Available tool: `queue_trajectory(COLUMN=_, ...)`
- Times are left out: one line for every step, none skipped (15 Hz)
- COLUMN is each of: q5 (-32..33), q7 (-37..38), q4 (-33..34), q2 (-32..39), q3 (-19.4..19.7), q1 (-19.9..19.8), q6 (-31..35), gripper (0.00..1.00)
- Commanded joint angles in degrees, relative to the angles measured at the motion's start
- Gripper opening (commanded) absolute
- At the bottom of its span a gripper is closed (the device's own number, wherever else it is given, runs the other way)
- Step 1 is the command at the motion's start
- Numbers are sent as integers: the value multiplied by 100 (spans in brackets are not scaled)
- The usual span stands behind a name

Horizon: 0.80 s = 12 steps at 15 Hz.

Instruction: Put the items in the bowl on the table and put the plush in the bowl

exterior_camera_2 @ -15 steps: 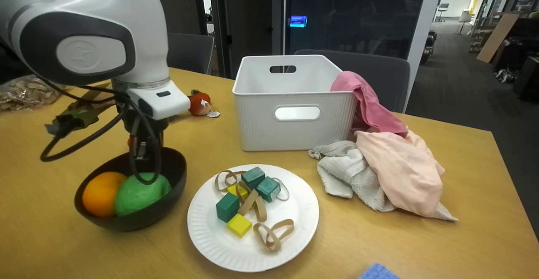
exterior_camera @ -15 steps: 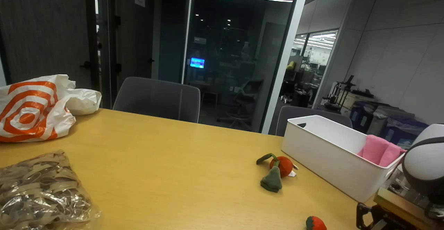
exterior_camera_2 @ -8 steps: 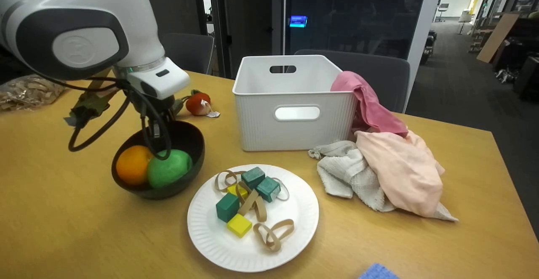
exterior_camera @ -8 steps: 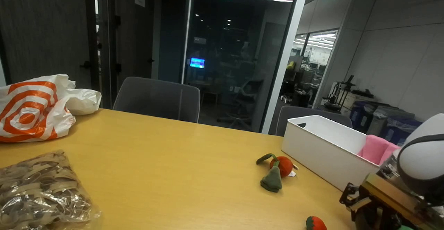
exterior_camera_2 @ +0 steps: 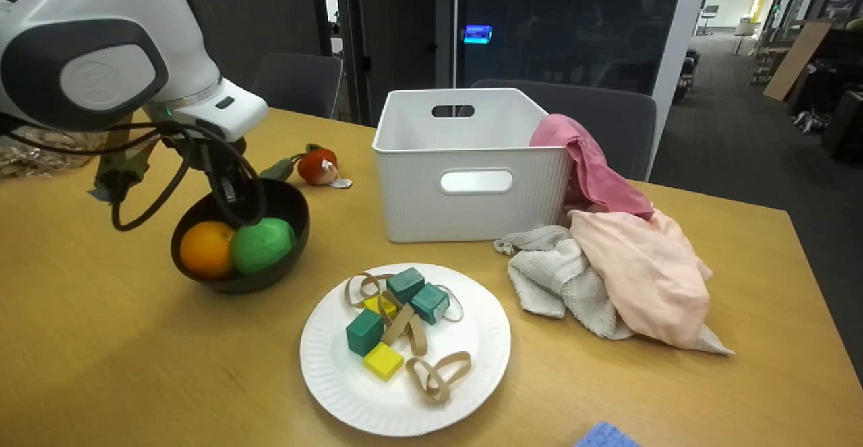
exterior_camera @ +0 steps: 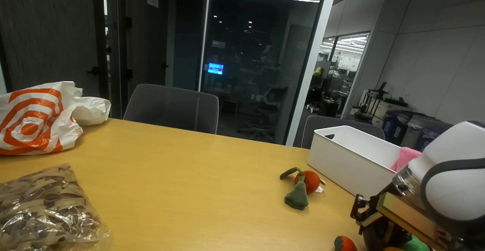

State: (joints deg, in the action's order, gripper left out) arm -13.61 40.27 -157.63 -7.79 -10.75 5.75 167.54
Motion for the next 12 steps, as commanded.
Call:
queue_trajectory(q5=368, q7=-5, q4=0, q2=-19, q3=-200, q1=21, q6=189, gripper=31)
queue_trajectory(q5=412, q7=-25, q4=0, q2=-15, q3=-227, q1=29, q6=149, gripper=37)
queue_trajectory(q5=497, q7=-40, q4=0, q2=-19, q3=-253, q1=12, q6=84, gripper=44)
queue_trajectory(q5=695, q7=-38, q4=-1, q2=-36, q3=-288, q1=-48, q6=9, gripper=53)
queue_trajectory(q5=1016, q7=39, q4=-6, q2=-69, q3=-333, q1=-170, q6=-79, gripper=59)
queue_trajectory(q5=1283, q7=149, q4=-12, q2=-121, q3=-413, q1=-296, q6=-154, gripper=66)
queue_trajectory(q5=1602, q7=226, q4=-14, q2=-203, q3=-425, q1=-396, q6=-254, gripper=75)
queue_trajectory(q5=1774, q7=263, q4=-13, q2=-297, q3=-398, q1=-446, q6=-331, gripper=82)
queue_trajectory(q5=1876, q7=270, q4=-11, q2=-398, q3=-349, q1=-472, q6=-396, gripper=90)
queue_trajectory(q5=1838, q7=160, q4=-3, q2=-533, q3=-274, q1=-471, q6=-456, gripper=97)
queue_trajectory(q5=1790, q7=103, q4=3, q2=-642, q3=-234, q1=-488, q6=-486, gripper=100)
queue_trajectory(q5=1577, q7=-44, q4=11, q2=-769, q3=-144, q1=-435, q6=-559, gripper=100)
